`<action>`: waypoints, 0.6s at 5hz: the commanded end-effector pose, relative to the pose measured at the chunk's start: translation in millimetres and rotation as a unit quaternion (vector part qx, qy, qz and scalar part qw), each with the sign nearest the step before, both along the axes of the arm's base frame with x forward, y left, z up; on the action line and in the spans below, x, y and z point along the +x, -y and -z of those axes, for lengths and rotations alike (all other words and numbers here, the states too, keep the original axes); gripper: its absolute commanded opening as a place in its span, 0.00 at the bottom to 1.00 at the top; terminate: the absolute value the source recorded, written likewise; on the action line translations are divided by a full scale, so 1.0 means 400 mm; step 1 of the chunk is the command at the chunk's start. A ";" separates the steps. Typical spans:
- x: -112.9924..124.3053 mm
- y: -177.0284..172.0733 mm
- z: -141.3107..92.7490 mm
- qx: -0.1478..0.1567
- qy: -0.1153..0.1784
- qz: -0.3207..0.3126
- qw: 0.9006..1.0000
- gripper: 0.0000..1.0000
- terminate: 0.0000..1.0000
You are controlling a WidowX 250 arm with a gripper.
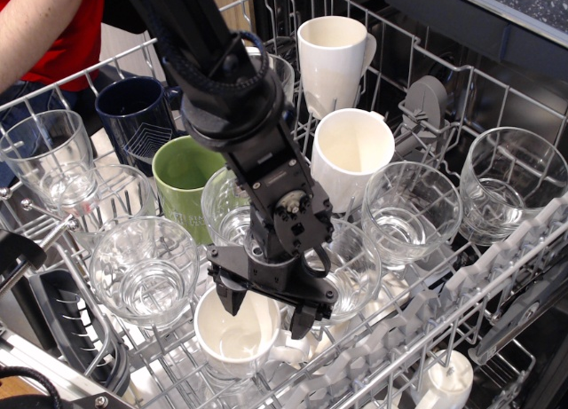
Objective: Pick up any cup
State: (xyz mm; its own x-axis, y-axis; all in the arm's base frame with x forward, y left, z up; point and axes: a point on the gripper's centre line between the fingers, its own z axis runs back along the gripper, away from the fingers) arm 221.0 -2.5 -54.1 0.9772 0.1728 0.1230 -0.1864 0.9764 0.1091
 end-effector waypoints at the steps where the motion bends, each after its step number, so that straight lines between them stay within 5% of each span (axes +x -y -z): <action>1: 0.015 0.008 0.025 0.000 0.002 -0.007 1.000 1.00 0.00; 3: 0.023 0.016 0.067 0.012 0.018 -0.011 1.000 1.00 0.00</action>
State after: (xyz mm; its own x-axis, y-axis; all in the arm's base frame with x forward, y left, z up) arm 226.9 -7.8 -85.8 0.9709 0.1895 0.1462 -0.2089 0.9690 0.1316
